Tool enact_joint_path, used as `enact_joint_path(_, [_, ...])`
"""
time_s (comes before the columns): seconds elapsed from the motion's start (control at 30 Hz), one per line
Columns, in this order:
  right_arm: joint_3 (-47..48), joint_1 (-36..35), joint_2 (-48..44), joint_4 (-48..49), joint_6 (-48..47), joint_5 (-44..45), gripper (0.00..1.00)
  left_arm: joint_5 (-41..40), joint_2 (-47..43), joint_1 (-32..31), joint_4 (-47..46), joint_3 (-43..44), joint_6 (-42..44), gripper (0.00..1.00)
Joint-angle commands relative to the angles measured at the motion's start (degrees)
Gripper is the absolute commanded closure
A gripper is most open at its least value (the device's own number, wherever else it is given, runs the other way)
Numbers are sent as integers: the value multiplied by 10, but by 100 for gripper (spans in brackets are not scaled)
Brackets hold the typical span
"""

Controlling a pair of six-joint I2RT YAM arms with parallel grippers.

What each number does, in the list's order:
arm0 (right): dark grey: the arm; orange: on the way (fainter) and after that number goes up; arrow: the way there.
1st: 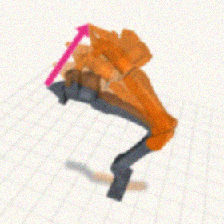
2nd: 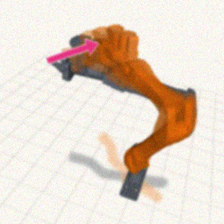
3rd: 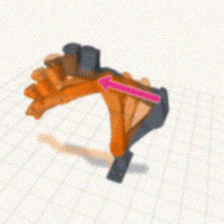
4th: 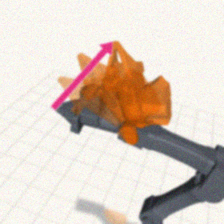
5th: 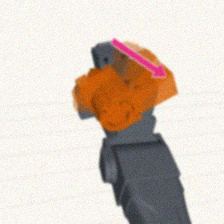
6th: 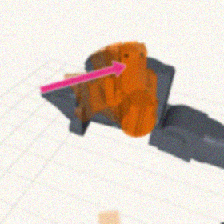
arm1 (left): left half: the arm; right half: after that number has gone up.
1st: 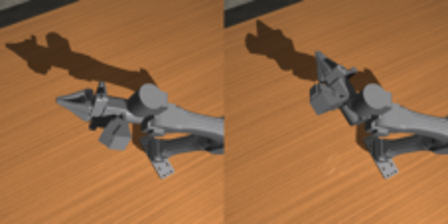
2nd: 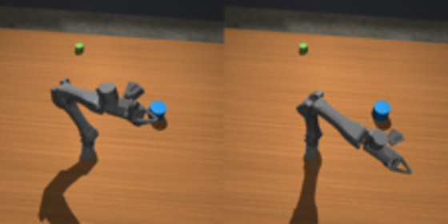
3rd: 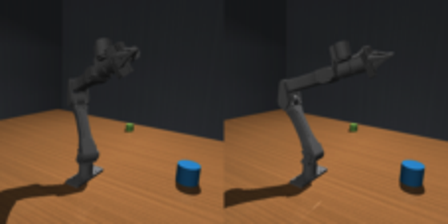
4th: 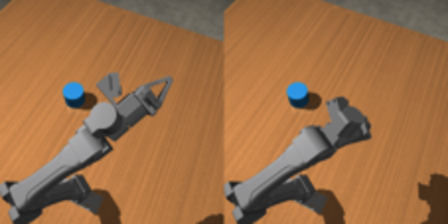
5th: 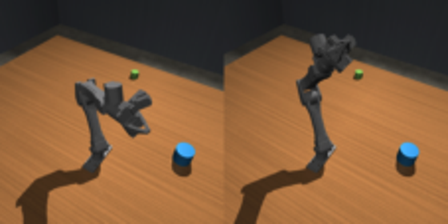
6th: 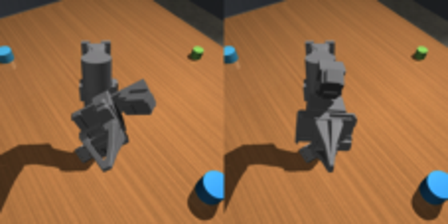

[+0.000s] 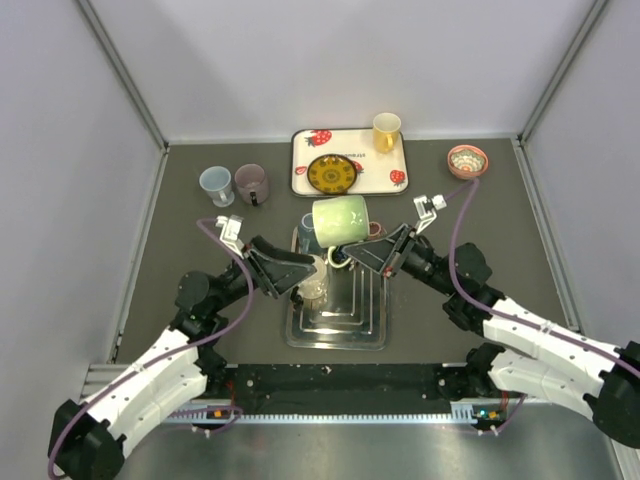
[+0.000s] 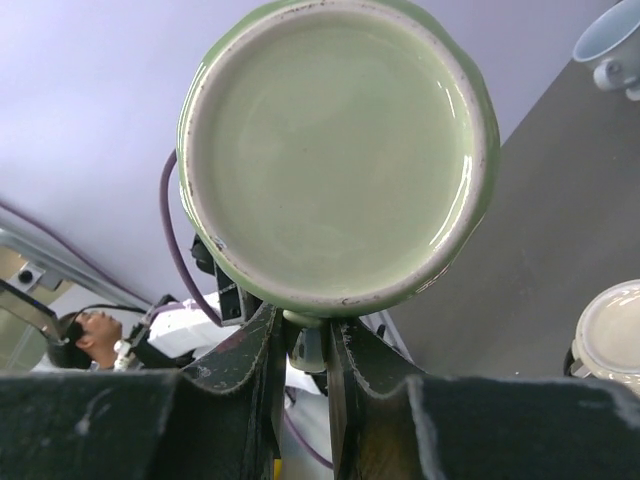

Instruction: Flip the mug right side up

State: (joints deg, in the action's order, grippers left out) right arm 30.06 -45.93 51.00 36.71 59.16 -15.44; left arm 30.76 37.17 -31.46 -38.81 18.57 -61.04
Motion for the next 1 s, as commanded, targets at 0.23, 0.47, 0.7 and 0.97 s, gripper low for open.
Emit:
enact_joint_path(0.23, [33, 4, 19, 105, 9, -40, 100, 22, 106, -40, -111, 59, -2, 24])
enact_joint_path(0.47, [29, 5, 19, 102, 6, -45, 100, 6, 160, -60, -160, 80, -11, 27])
enact_joint_path(0.7, [22, 4, 19, 100, 6, -44, 100, -27, 185, -81, -225, 84, -34, 44])
enact_joint_path(0.97, [11, 5, 20, 93, -5, -43, 100, -41, 204, -94, -287, 96, -69, 88])
